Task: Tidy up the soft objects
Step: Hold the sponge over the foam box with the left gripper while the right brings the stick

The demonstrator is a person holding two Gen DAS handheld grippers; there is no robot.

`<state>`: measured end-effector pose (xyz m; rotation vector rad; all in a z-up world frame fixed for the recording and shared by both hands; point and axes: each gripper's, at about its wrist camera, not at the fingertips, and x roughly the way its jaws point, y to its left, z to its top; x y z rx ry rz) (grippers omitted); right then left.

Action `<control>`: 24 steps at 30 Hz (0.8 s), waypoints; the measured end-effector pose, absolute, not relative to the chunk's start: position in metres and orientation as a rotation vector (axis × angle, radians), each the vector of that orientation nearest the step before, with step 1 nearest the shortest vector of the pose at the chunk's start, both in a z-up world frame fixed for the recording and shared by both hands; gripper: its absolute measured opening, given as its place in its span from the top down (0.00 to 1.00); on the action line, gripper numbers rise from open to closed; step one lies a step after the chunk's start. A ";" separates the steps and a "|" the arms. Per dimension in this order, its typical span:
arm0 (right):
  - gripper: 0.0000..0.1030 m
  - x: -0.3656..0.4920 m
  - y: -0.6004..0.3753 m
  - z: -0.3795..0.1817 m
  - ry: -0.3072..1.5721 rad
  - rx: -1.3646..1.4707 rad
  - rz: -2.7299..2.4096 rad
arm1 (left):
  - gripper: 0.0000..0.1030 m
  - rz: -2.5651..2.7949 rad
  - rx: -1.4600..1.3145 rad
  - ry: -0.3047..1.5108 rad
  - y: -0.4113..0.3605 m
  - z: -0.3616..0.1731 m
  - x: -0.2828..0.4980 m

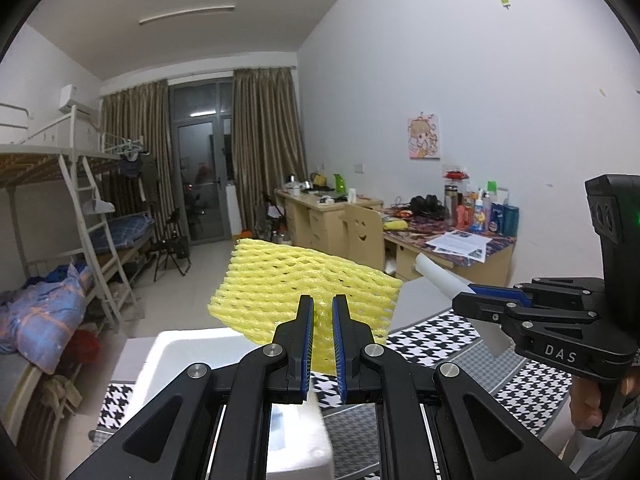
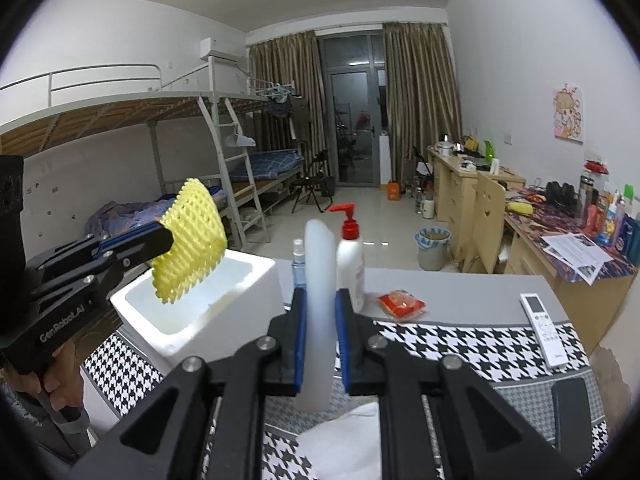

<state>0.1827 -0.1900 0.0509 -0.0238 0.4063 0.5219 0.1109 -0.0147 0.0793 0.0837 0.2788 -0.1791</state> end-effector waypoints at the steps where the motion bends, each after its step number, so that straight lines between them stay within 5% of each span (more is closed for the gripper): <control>1: 0.83 0.183 -0.187 0.052 0.407 -0.024 0.526 | 0.90 -0.174 0.082 0.278 -0.015 0.079 0.111; 24: 0.83 0.192 -0.134 0.051 0.434 -0.027 0.628 | 0.90 -0.033 0.058 0.297 0.027 0.077 0.117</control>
